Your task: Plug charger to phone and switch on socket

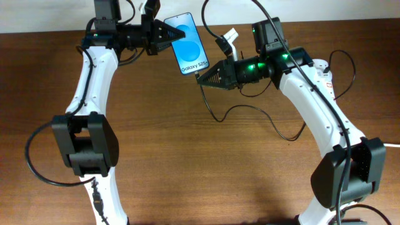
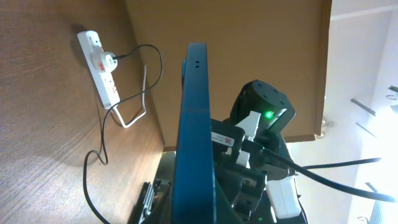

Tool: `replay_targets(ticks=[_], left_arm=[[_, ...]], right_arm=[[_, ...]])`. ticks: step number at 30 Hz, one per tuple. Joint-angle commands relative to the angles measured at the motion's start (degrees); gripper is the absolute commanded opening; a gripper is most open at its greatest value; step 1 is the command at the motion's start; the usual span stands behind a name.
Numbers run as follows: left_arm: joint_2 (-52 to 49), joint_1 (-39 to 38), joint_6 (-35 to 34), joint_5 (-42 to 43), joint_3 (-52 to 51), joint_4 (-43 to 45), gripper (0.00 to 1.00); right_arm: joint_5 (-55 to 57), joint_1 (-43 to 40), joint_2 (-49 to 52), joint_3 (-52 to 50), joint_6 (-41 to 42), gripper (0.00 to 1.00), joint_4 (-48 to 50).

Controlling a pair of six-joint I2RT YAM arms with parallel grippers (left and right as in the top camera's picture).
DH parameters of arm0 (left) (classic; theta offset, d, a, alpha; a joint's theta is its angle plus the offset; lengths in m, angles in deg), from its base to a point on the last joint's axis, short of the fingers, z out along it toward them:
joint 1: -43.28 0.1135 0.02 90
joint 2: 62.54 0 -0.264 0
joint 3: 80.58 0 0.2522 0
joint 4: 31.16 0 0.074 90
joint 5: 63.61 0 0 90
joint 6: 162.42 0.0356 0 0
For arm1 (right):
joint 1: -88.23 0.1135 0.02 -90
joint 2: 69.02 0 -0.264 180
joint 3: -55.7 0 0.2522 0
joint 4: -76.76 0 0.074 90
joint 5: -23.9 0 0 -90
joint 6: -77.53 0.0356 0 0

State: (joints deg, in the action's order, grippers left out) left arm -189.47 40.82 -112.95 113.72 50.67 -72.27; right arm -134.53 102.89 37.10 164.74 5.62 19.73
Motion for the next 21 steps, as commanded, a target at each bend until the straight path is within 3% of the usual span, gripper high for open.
replay_targets(ticks=[1,21], left_arm=[[0.63,-0.55,-0.07,2.86,0.52,0.13,0.00],[0.63,-0.55,0.52,2.86,0.52,1.20,0.00]], right_arm=[[1.20,-0.85,0.35,-0.24,0.02,0.04,0.46],[2.05,-0.92,0.35,-0.24,0.02,0.04,0.26]])
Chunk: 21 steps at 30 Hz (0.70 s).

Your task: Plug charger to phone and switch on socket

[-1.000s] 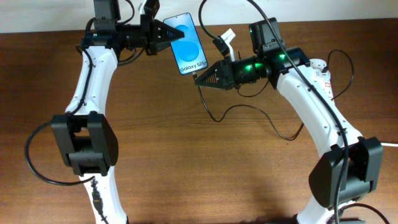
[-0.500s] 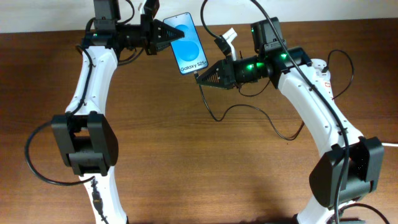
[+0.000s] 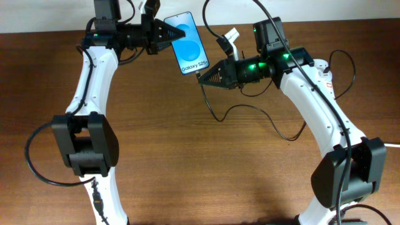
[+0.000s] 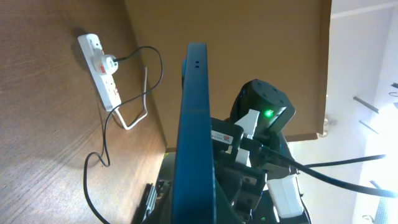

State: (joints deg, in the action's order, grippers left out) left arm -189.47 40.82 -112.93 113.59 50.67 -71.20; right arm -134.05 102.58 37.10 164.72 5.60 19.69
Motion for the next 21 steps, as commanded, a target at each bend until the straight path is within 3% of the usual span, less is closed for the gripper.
replay_targets(ticks=[1,21], left_arm=[[0.63,-0.55,0.50,2.99,0.52,0.13,0.00],[0.63,-2.54,0.11,2.99,0.52,0.85,0.00]], right_arm=[[1.57,-0.59,0.35,-0.22,0.04,0.04,0.33],[1.75,-0.44,0.35,-0.22,4.94,0.04,6.51]])
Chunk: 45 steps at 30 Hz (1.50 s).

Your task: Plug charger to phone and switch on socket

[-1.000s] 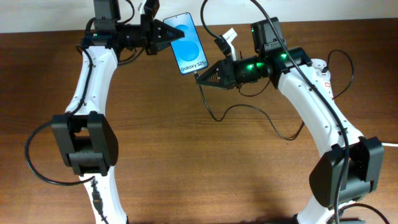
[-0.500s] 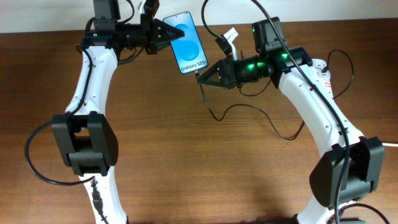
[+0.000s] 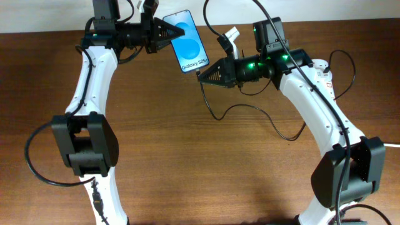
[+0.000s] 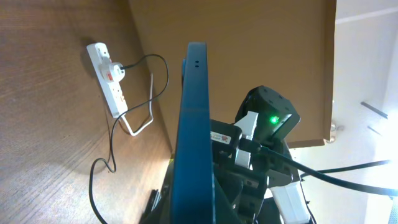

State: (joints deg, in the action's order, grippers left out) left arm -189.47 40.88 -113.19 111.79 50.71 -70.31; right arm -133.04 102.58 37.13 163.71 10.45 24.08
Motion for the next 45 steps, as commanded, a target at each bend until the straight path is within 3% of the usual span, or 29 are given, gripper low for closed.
replay_targets(ticks=[1,19,45], left_arm=[[0.63,-2.73,0.37,4.79,0.48,0.11,0.00],[0.63,-2.82,0.37,4.79,0.48,0.11,0.00],[0.63,-2.73,0.35,4.79,0.48,0.09,0.00]], right_arm=[[0.74,-0.44,0.33,0.79,0.09,0.04,2.34],[1.31,1.27,0.33,0.79,-1.46,0.04,1.20],[1.14,-5.35,0.33,0.79,-3.13,0.04,-2.25]])
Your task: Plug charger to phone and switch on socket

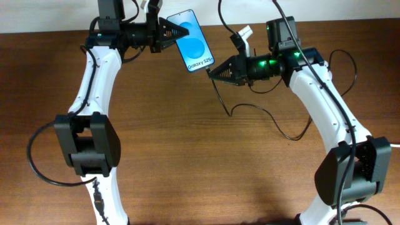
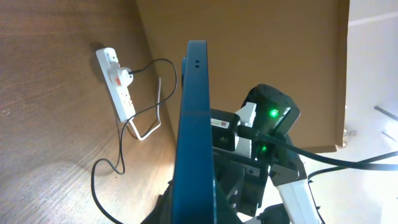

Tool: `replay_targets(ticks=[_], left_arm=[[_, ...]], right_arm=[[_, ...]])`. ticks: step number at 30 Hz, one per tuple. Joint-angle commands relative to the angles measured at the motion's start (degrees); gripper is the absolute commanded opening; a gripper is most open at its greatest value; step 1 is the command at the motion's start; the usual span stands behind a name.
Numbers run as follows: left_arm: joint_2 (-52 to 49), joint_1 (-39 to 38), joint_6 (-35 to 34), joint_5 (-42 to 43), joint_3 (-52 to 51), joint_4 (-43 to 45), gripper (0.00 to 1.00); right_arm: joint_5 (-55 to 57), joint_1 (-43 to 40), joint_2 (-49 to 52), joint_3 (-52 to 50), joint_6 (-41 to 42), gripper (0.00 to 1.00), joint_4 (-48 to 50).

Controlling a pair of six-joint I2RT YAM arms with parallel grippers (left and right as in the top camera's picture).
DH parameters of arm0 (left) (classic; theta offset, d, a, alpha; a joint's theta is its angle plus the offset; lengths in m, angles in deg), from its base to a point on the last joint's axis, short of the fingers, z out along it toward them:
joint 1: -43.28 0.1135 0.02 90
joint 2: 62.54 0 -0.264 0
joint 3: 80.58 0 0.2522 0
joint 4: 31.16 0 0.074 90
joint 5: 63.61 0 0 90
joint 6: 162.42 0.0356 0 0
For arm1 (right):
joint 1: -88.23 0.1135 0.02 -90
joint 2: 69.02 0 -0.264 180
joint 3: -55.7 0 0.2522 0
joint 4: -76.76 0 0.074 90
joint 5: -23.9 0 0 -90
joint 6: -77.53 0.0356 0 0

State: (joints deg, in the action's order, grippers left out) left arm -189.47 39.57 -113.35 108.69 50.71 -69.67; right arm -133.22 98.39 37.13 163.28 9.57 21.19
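Observation:
The blue-screened phone [image 1: 195,39] is held above the table's far side, and my left gripper [image 1: 167,32] is shut on its top end. In the left wrist view the phone [image 2: 197,118] shows edge-on, filling the middle. My right gripper [image 1: 214,70] meets the phone's lower end, shut on the charger plug [image 1: 209,69]. Whether the plug sits in the port cannot be told. The black charger cable [image 1: 232,111] hangs from the plug and loops over the table. The white socket strip [image 2: 118,84] lies on the wood with a plug in it and a red switch.
The right arm's black wrist [image 2: 270,115], with its green light, sits just behind the phone. The cable's slack [image 1: 284,132] curls across the brown table [image 1: 187,156] under the right arm. The table's far edge [image 1: 350,20] runs close behind both grippers.
Both grippers have shifted a little right and towards the table's far edge, with the phone and plug still between them. In the left wrist view the socket strip appears farther right.
At every earlier moment my left gripper held the phone up while my right gripper held the plug against its lower end. The pair stayed nearly still at first, then moved right together to where they are now.

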Motion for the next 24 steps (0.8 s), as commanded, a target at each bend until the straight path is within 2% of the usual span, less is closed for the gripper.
replay_targets(ticks=[1,6,24], left_arm=[[0.63,-1.38,0.50,7.89,0.48,-0.52,0.00],[0.63,-1.40,0.50,7.89,0.48,-0.52,0.00],[0.63,1.53,0.48,7.06,0.48,-0.57,0.00]], right_arm=[[0.59,-1.16,0.33,1.22,-2.75,0.04,-0.04],[-0.66,1.05,0.33,1.22,-6.84,0.04,-3.04],[-4.52,2.25,0.31,1.22,-9.86,0.04,-6.03]])
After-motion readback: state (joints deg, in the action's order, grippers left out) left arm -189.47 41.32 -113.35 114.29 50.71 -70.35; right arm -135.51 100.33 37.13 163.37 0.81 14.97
